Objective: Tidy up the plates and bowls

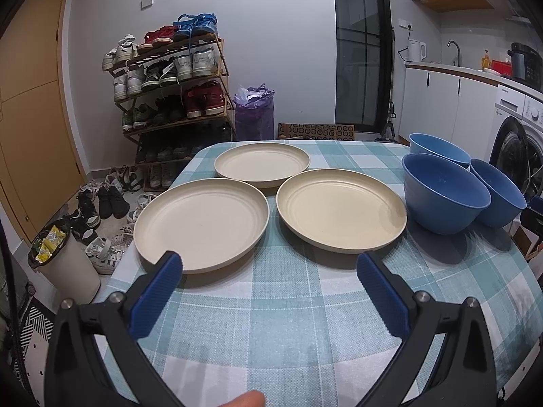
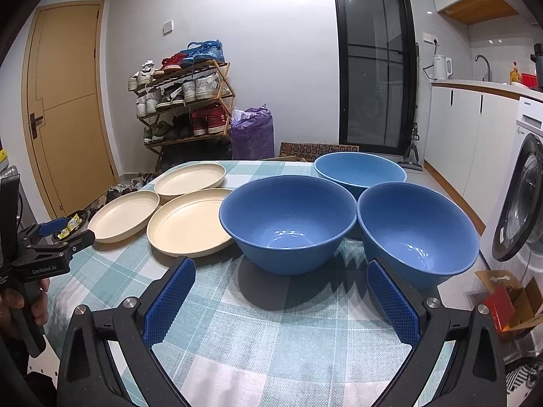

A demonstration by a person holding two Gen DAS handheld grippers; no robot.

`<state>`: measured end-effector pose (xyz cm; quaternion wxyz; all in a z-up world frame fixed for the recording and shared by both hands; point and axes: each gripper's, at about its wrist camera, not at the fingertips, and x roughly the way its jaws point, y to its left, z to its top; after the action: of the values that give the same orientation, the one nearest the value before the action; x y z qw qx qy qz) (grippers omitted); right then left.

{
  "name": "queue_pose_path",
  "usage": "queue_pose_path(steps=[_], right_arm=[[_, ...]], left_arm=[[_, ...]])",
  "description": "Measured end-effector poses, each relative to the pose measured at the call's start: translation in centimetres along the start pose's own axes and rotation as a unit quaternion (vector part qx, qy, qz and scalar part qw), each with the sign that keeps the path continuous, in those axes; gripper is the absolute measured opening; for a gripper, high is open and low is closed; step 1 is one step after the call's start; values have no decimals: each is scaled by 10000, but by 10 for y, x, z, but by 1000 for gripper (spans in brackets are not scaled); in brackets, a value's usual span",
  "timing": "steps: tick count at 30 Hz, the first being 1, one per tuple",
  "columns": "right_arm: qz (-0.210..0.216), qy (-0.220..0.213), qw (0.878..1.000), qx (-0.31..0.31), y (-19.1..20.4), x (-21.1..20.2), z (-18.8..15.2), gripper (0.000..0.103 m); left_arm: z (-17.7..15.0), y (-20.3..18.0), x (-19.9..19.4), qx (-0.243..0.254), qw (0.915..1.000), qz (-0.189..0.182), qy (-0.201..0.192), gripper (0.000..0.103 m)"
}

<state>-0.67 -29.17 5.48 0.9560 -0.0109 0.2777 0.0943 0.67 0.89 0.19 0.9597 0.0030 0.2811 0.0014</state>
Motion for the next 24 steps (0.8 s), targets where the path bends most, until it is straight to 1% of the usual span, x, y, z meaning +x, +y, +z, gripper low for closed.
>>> queue_pose_path(steps=[20,24], right_arm=[[168,-107,9996,-212,15,-7,26,103],[198,-152,9994,-247,21,-8,36,103]], left_arm=[[18,14,-4,-38,9999,-33,-93,103],[25,21,-4,-38,9999,55,-154,103]])
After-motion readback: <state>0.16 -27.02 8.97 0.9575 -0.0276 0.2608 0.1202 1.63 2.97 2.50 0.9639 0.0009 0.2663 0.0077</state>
